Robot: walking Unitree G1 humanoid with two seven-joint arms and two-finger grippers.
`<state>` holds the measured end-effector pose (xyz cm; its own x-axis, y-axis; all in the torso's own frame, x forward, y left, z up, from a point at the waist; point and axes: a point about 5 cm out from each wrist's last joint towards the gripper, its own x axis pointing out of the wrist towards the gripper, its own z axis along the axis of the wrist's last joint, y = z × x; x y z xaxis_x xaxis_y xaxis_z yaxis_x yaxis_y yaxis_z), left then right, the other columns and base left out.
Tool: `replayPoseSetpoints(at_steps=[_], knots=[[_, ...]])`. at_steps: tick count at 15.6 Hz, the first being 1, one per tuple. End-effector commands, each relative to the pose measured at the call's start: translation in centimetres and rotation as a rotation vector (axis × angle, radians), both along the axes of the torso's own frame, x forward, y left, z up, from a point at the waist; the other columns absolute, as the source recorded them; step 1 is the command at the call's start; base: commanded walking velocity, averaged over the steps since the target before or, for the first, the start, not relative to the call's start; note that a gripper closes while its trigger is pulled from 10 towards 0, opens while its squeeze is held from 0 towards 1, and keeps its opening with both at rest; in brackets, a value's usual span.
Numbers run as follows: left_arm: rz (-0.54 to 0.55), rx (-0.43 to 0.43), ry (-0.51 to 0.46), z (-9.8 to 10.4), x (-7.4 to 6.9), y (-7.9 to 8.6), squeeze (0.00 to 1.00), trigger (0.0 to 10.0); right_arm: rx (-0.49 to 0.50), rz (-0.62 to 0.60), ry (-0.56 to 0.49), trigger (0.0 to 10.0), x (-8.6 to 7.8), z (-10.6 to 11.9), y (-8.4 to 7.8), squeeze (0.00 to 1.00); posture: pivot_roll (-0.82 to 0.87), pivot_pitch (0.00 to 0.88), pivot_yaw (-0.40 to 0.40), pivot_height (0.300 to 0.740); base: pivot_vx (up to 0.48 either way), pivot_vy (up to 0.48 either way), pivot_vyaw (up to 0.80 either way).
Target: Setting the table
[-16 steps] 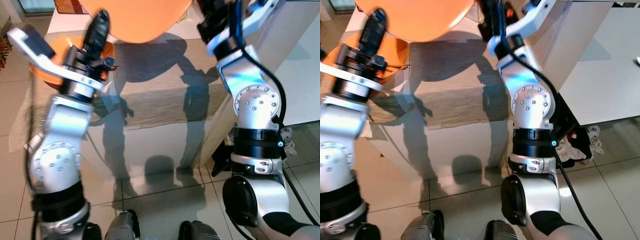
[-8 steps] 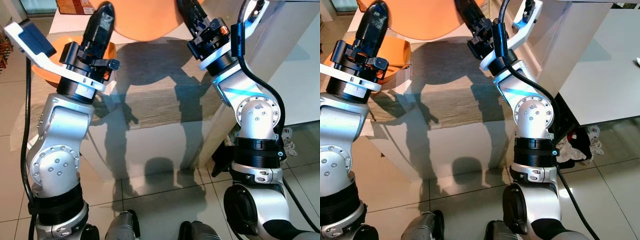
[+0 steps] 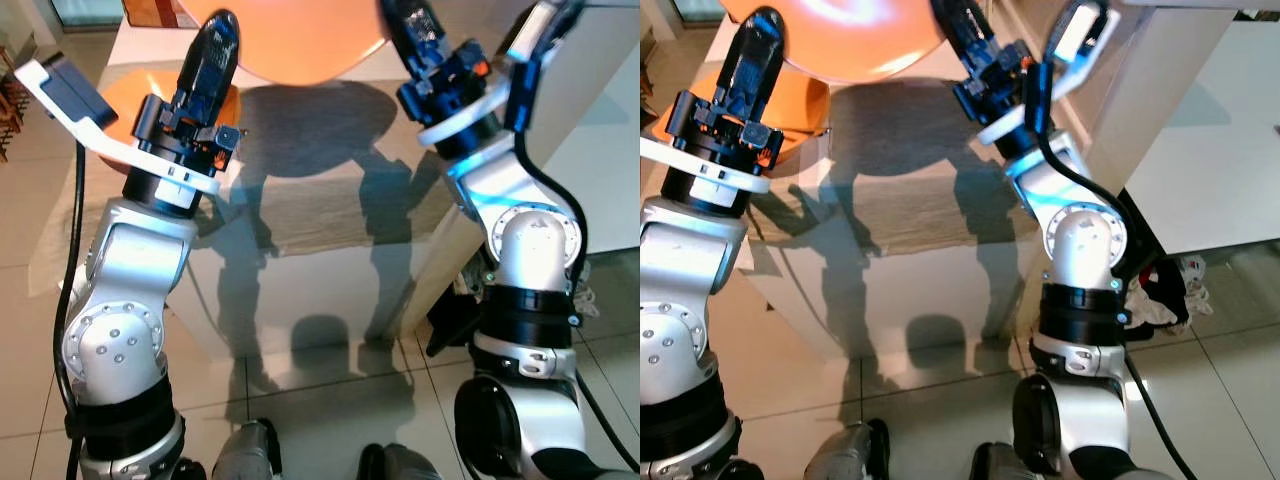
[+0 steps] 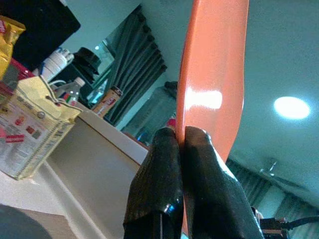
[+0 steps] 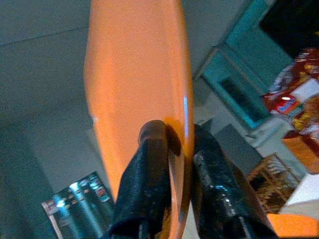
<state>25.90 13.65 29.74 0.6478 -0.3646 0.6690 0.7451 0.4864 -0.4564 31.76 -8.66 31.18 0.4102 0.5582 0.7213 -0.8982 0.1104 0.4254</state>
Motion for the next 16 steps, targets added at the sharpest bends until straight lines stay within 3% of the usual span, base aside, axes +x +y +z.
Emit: replayPoseSetpoints(at_steps=[1,4,5,6,7,8,12,16], knots=[[-0.078,0.058,0.051,-0.5,0.0,-1.6,0.0,0.0,-0.046,0.149,-0.124,0.0,-2.0,1.3,2.2,0.0,-0.01,0.135,-0.005,0.74,0.0,0.0,0.0],[-0.102,0.082,0.105,-1.3,0.2,-2.0,0.0,0.0,-0.068,0.168,-0.142,0.0,-2.3,0.9,2.3,0.0,-0.01,0.134,-0.001,0.74,0.0,0.0,0.0],[-0.103,0.073,0.113,-1.4,0.3,-2.0,0.0,1.8,-0.071,0.161,-0.137,0.0,-2.2,0.8,2.3,0.0,-0.01,0.134,0.0,0.74,0.0,0.0,0.0],[-0.097,0.063,0.138,-1.5,0.5,-2.0,0.0,6.2,-0.075,0.137,-0.12,0.0,-1.9,0.6,2.3,0.0,-0.01,0.133,0.0,0.74,0.0,0.0,0.0],[-0.095,0.062,0.147,-1.7,0.6,-2.1,0.91,10.0,-0.077,0.108,-0.105,0.0,-1.5,0.6,2.2,0.0,-0.01,0.133,0.002,0.74,0.0,0.0,0.0],[-0.09,0.066,0.153,-1.8,0.7,-2.1,1.0,10.0,-0.076,0.093,-0.098,0.0,-1.4,0.5,2.2,0.0,-0.01,0.132,0.002,0.74,0.0,0.0,0.0],[-0.05,0.042,0.106,-1.4,0.2,-0.6,1.0,10.0,-0.072,-0.05,-0.069,0.0,-0.2,0.9,1.6,0.0,-0.01,0.131,0.005,0.74,0.0,0.0,0.0],[0.075,0.076,0.03,-1.4,-2.0,4.5,1.0,10.0,-0.06,-0.136,-0.08,0.0,0.3,1.3,0.7,0.0,0.0,0.127,0.012,0.74,0.0,0.0,0.0]])
